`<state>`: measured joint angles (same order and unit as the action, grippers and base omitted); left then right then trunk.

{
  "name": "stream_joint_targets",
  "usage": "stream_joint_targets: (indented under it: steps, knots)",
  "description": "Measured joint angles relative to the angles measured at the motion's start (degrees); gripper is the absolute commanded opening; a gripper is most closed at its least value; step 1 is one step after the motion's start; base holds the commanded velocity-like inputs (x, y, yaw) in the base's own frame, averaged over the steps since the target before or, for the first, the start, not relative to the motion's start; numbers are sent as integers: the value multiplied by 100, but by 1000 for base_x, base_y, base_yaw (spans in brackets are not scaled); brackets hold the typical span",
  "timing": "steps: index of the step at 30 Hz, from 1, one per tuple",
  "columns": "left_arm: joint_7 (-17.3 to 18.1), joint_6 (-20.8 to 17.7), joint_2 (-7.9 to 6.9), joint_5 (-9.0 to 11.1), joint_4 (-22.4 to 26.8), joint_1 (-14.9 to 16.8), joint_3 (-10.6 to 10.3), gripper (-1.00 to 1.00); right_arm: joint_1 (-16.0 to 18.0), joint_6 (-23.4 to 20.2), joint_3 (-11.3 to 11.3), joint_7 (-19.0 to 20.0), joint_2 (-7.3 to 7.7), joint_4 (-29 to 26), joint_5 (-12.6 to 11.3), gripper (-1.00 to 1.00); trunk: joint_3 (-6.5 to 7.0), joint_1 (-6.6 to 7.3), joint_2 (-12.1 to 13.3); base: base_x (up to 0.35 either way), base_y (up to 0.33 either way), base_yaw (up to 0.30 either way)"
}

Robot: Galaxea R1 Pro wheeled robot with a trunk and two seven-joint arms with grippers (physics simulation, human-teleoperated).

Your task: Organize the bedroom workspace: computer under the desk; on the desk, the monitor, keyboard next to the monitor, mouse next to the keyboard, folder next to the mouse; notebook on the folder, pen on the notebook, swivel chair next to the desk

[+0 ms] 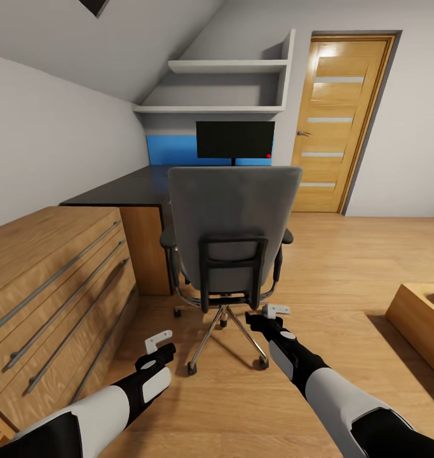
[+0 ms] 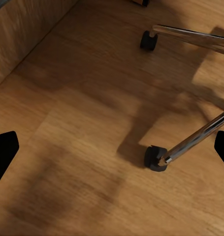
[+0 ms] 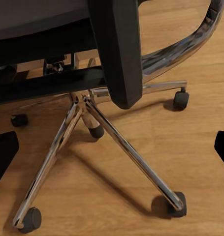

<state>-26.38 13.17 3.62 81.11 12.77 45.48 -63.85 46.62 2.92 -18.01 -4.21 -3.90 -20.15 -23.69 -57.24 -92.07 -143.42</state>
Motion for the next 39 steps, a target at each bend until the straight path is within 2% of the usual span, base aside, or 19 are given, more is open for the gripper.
stream_joint_targets:
  steps: [7,25,26,28,32,33,35,36,39]
  knots:
    - [-4,-1,2,0,-1,1,0,100,-1,0,4,-1,1,6,1,100,32,0,0,0,0,-189]
    - [7,14,113,-43,40,0,-16,100,0,0,4,6,8,14,13,100,40,0,0,0,0,-9]
    - [-13,8,229,-43,52,-1,-29,100,-7,20,6,21,33,18,47,100,18,-3,-1,0,0,0]
    - [-22,2,350,-50,53,-1,-82,100,-8,124,6,25,43,39,54,100,-26,-8,-3,0,0,0]
    - [-25,-13,448,-62,79,-2,-176,100,-9,399,-11,25,45,206,89,100,-115,-18,-9,0,0,0]
    - [-32,-19,503,-74,183,-3,-194,100,-9,542,-39,21,37,300,231,100,-137,-21,-10,0,0,0]
    - [-34,-19,515,-78,256,-3,-195,100,-9,588,-50,19,33,340,336,100,-181,-26,-13,0,0,0]
    - [-32,-21,520,-79,318,-5,-198,100,-9,627,-58,15,26,376,460,100,-204,-29,-14,0,0,0]
    - [-30,-20,518,-79,360,-7,-196,100,-9,657,-62,8,22,400,551,100,-270,-36,-18,0,0,0]
